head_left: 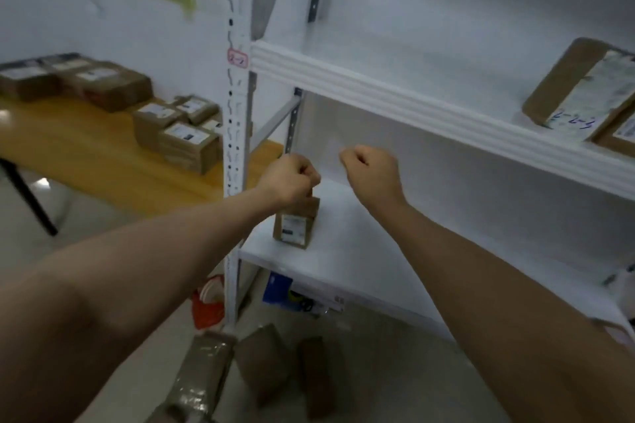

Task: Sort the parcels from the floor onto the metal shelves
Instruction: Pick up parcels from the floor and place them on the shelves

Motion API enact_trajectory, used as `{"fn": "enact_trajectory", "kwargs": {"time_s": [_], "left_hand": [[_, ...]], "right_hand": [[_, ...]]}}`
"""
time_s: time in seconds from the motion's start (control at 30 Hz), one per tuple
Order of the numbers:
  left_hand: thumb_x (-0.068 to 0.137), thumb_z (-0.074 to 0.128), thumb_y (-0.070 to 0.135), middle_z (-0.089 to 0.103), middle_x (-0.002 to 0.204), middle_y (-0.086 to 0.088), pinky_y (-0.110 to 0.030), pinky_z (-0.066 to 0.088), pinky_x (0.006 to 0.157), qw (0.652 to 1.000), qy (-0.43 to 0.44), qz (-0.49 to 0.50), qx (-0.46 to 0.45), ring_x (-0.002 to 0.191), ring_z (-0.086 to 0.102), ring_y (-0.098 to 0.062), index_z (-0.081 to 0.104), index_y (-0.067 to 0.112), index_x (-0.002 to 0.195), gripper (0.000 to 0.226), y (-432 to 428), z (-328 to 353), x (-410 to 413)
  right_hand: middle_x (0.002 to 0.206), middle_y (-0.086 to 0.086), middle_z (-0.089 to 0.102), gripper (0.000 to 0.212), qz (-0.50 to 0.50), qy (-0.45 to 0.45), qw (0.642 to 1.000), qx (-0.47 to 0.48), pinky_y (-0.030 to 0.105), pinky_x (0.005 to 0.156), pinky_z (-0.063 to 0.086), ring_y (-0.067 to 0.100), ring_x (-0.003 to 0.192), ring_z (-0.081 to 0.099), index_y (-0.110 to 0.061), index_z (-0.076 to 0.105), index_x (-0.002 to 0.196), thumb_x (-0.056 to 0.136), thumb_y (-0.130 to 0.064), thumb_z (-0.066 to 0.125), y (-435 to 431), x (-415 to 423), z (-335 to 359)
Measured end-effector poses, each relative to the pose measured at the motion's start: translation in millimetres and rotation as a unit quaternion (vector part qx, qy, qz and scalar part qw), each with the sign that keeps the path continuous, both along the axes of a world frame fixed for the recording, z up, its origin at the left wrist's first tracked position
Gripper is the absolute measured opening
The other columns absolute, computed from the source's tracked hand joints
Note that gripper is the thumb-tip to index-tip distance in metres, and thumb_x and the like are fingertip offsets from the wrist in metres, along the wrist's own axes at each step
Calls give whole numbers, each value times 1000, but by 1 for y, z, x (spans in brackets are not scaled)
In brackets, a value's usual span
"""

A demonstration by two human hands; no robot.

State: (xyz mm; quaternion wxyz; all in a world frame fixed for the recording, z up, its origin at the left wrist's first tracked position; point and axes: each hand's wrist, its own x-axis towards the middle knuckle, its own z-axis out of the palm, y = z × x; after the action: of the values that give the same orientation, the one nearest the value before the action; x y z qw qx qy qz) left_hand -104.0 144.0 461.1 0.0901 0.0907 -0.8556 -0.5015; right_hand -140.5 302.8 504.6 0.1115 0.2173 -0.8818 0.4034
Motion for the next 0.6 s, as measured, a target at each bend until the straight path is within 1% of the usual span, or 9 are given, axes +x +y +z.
{"fn": "enact_trajectory", "kwargs": {"time_s": [0.07, 0.13, 0.23, 0.3, 0.37, 0.4, 0.47, 0.53, 0.6], "left_hand": [[85, 63, 16, 69, 70, 0, -38, 58, 69, 998, -44, 43, 12, 73, 67, -19, 65, 17, 66, 19, -31, -37, 23], [86, 63, 17, 71, 72, -4, -41, 59, 71, 993, -90, 65, 34, 75, 68, -22, 67, 14, 73, 14, -56, -72, 47], [88, 63, 24, 71, 69, -1, -31, 53, 57, 982, -152, 104, 44, 71, 68, -20, 68, 16, 77, 15, -83, -117, 78], [89, 60, 23, 69, 65, -1, -27, 48, 51, 972, -184, 132, 59, 65, 66, -20, 66, 16, 75, 17, -95, -141, 94], [90, 60, 21, 68, 67, -3, -26, 47, 54, 961, -215, 154, 75, 65, 64, -18, 65, 14, 75, 17, -105, -165, 105], [91, 61, 22, 68, 70, -3, -26, 46, 55, 956, -232, 160, 80, 68, 64, -16, 66, 14, 77, 17, -108, -176, 110], [93, 61, 26, 69, 80, -4, -26, 43, 56, 945, -265, 167, 97, 75, 65, -15, 67, 15, 85, 15, -112, -199, 120], [94, 61, 24, 70, 86, -7, -22, 42, 55, 932, -291, 181, 117, 74, 64, -14, 65, 16, 87, 11, -114, -226, 130], [95, 59, 17, 70, 87, -8, -21, 40, 52, 917, -319, 201, 133, 68, 60, -12, 64, 15, 86, 10, -115, -255, 143]], "right_hand": [[57, 7, 37, 45, 18, -49, 998, 36, 35, 55, 28, 17, 55, 35, -12, 35, 57, 96, -21, 56, -22, 17, -40], [61, 12, 45, 40, 34, -111, 991, 69, 34, 57, 33, 18, 55, 42, -13, 39, 62, 97, -24, 54, -39, 34, -82], [74, 9, 63, 29, 69, -201, 973, 94, 34, 60, 45, 17, 65, 62, -12, 53, 76, 99, -30, 54, -61, 55, -140], [81, -1, 66, 15, 87, -256, 957, 108, 24, 56, 42, 11, 72, 65, -25, 56, 85, 99, -31, 56, -73, 66, -171], [82, -6, 67, 12, 106, -300, 938, 141, 18, 55, 42, 3, 72, 63, -29, 56, 86, 98, -29, 58, -83, 71, -200], [82, -6, 68, 11, 121, -324, 926, 154, 19, 58, 46, 2, 73, 64, -28, 57, 87, 98, -27, 59, -87, 73, -214], [91, -4, 70, 2, 145, -369, 900, 183, 29, 73, 57, 8, 83, 67, -25, 61, 95, 97, -24, 61, -93, 77, -243], [101, -2, 68, 6, 155, -394, 882, 209, 36, 85, 57, 15, 94, 66, -24, 62, 102, 96, -24, 62, -99, 83, -273], [98, -4, 65, 5, 166, -413, 868, 218, 29, 78, 54, 12, 91, 63, -26, 61, 97, 96, -22, 63, -105, 90, -303]]}}
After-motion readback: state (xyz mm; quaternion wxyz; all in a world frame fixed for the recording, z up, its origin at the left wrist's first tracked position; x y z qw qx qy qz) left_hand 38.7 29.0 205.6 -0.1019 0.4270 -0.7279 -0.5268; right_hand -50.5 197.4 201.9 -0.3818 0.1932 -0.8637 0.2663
